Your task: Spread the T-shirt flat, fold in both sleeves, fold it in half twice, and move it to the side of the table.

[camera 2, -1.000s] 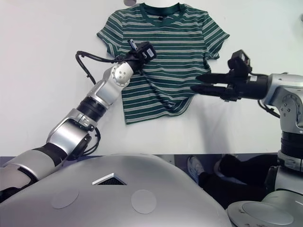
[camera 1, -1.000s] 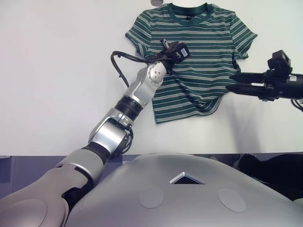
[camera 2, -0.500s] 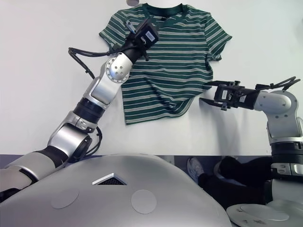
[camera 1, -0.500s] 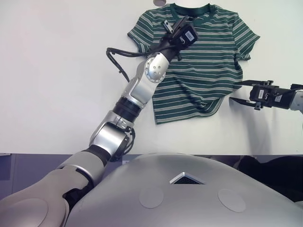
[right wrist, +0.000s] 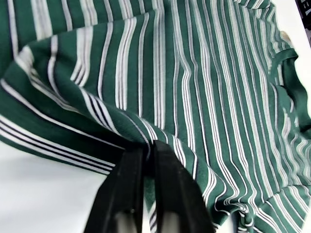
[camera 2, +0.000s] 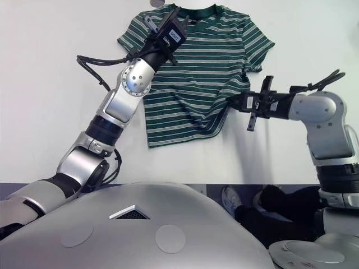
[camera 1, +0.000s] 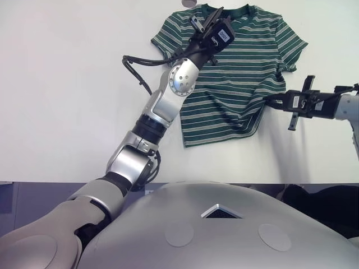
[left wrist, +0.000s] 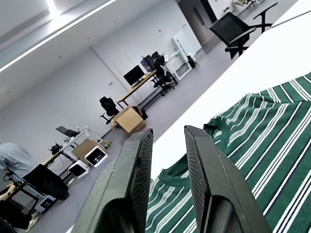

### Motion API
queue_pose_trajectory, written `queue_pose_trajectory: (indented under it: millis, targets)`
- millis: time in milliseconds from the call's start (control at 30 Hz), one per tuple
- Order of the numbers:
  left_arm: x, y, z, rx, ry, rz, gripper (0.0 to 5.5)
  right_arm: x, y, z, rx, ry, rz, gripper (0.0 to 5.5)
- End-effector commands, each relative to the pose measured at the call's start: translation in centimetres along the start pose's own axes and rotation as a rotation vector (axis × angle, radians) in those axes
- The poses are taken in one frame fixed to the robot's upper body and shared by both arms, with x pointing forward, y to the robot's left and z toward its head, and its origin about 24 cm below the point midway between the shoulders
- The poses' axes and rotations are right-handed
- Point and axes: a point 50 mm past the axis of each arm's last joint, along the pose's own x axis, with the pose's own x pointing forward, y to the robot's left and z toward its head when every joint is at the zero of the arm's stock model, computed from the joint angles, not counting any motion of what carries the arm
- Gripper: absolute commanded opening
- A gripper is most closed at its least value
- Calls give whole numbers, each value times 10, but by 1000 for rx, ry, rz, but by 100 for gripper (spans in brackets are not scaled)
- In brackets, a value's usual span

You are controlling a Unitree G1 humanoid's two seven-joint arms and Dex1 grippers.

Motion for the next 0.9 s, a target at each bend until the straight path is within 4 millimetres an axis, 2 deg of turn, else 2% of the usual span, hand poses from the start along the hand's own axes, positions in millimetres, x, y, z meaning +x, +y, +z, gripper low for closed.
queue_pose_trajectory:
  millis: [33, 133, 200, 333, 467, 533, 600, 700, 767, 900]
  targets:
    - [2, 6, 2, 0, -15, 16, 118, 4, -33, -13, -29, 24, 13, 3]
    - [4, 7, 4, -1, -24, 17, 118, 30, -46, -20, -123, 25, 4, 3]
    - [5, 5, 6, -1, -30, 10, 118, 50, -47, -19, -196, 4, 7, 3]
    - [5, 2, 6, 0, -33, 1, 118, 82, -52, -4, -259, -109, -29, 3]
    - [5, 2, 6, -1, -36, 1, 118, 98, -55, 15, -366, -205, -88, 3]
    - [4, 1, 6, -2, -36, 1, 118, 100, -52, 15, -399, -205, -106, 3]
    - [4, 1, 6, -3, -36, -1, 118, 95, -56, 12, -365, -204, -142, 40]
    - [4, -2, 6, -6, -38, -5, 118, 78, -70, 15, -301, -231, -253, 93]
    - [3, -2, 6, -8, -36, -3, 118, 65, -76, 16, -294, -241, -322, 98]
    - [3, -2, 6, -8, -36, 1, 118, 42, -59, 5, -241, -246, -327, 98]
